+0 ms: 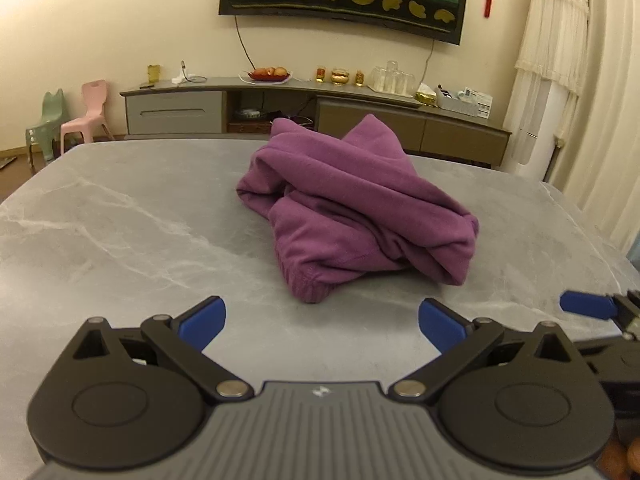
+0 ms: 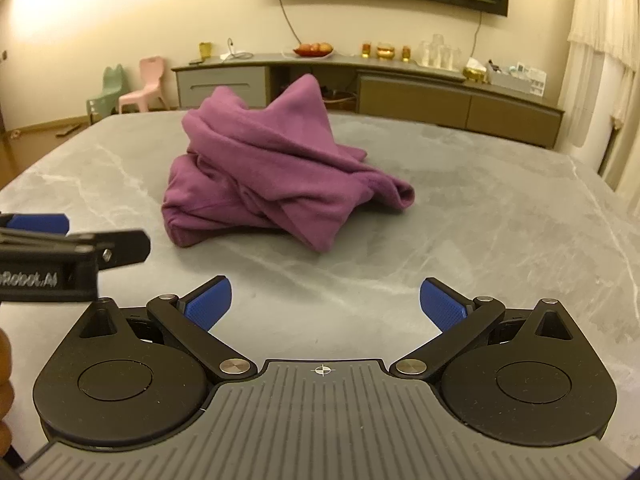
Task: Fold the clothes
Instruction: 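Move both grippers toward the crumpled purple sweatpants on the table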
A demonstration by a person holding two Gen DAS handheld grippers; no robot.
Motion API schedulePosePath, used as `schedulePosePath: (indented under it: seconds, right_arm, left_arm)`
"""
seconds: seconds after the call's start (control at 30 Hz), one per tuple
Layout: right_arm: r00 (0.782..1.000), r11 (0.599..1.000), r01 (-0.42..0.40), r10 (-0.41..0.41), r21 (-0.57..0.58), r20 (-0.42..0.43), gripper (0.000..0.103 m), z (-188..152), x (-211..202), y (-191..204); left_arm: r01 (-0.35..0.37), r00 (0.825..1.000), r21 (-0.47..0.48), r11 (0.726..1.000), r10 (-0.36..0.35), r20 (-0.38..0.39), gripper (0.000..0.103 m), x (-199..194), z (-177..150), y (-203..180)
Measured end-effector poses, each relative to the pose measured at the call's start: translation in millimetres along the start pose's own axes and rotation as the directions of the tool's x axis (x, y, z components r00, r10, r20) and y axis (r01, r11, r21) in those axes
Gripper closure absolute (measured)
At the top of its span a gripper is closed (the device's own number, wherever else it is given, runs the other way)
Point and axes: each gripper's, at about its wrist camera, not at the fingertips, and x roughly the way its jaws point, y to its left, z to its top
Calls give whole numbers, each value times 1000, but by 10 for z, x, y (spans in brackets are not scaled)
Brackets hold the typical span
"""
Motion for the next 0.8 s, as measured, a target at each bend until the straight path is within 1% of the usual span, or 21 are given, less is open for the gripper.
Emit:
schedulePosePath:
  seconds: [0.1,0.2,0.27,0.33,0.47,0.67,0.8]
  right_arm:
    - [1000,1000,-9,9,26,-7,5,17,9,-38]
    - [1000,999,-17,18,52,-13,5,35,19,-76]
    - [1000,998,-22,23,67,-16,5,44,24,-99]
    - [1000,998,-18,19,57,-9,5,35,20,-90]
    - [1000,999,-1,2,38,-11,5,44,32,-15]
    - [1000,999,-4,4,40,-14,5,39,55,-18]
    - [1000,999,-3,3,42,-18,5,28,75,-21]
  left_arm:
    - [15,1000,-5,1000,-15,21,0,-23,-21,-12]
    - [-7,1000,43,999,7,-13,0,21,-12,-91]
    - [1,1000,43,999,-1,8,0,-35,-37,-77]
    - [10,1000,42,999,-10,1,0,-53,-55,-61]
    - [26,999,32,999,-25,-28,0,12,-81,-16]
    - [49,995,28,998,-47,-85,0,83,-115,4]
    - [62,995,32,998,-59,-84,0,53,-132,5]
